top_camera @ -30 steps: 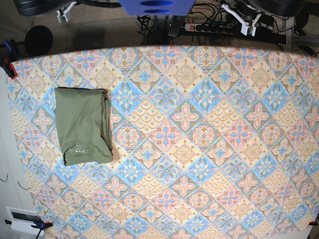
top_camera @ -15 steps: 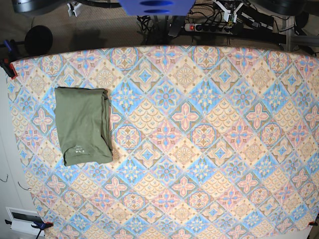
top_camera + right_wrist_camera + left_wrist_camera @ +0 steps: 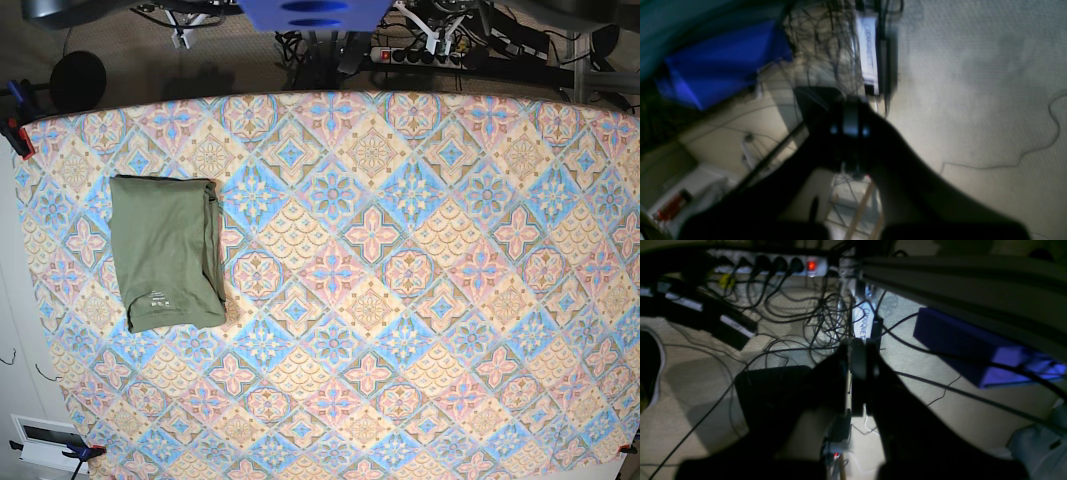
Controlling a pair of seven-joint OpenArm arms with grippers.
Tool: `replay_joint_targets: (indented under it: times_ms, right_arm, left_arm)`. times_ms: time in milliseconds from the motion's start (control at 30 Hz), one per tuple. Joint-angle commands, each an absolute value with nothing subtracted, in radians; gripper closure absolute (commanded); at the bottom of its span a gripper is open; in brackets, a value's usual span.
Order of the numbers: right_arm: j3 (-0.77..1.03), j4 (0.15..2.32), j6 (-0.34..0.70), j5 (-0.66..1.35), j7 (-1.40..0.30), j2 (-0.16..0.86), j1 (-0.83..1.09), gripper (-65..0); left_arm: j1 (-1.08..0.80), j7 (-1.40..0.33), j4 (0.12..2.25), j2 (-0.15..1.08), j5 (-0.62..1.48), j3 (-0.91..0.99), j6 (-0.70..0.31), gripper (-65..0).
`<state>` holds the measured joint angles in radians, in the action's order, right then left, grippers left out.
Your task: Layout the t-shirt on the table in an organized manner, then fold the t-shirt properly
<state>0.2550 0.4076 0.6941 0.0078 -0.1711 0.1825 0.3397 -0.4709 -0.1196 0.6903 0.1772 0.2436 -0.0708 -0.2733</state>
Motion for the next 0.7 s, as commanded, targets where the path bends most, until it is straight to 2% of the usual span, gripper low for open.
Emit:
replay_joint_targets:
  times_ms: [0, 133, 300, 400, 533, 667]
  right_arm:
    - [0.251, 0.389, 0.698, 0.015, -0.142, 0.199, 0.349, -0.7]
    - [0.251, 0.303, 0.698, 0.015, -0.073, 0.189, 0.306, -0.8]
    - [0.251, 0.274, 0.698, 0.015, -0.022, 0.104, 0.275, -0.9]
    - [0.251, 0.274, 0.619, 0.015, -0.021, 0.101, 0.275, -1.0]
    - [0.259, 0.274, 0.601, 0.018, -0.022, 0.091, 0.266, -1.0]
    - [0.260, 0.272, 0.519, 0.019, -0.025, -0.004, 0.222, -1.0]
  left_arm:
    - [-0.458, -0.090, 0.647, 0.185, 0.245, -0.088, -0.272, 0.0]
    - [-0.363, 0.019, 0.464, 0.183, 0.245, -0.189, -0.272, 0.0]
    - [-0.291, 0.076, 0.384, 0.170, 0.245, -0.286, -0.271, 0.0]
    - [-0.269, 0.076, 0.384, 0.162, 0.245, -0.321, -0.271, 0.0]
    - [-0.240, 0.076, 0.384, 0.147, 0.245, -0.363, -0.271, -0.1]
    - [-0.217, 0.074, 0.383, 0.139, 0.245, -0.372, -0.271, -0.3]
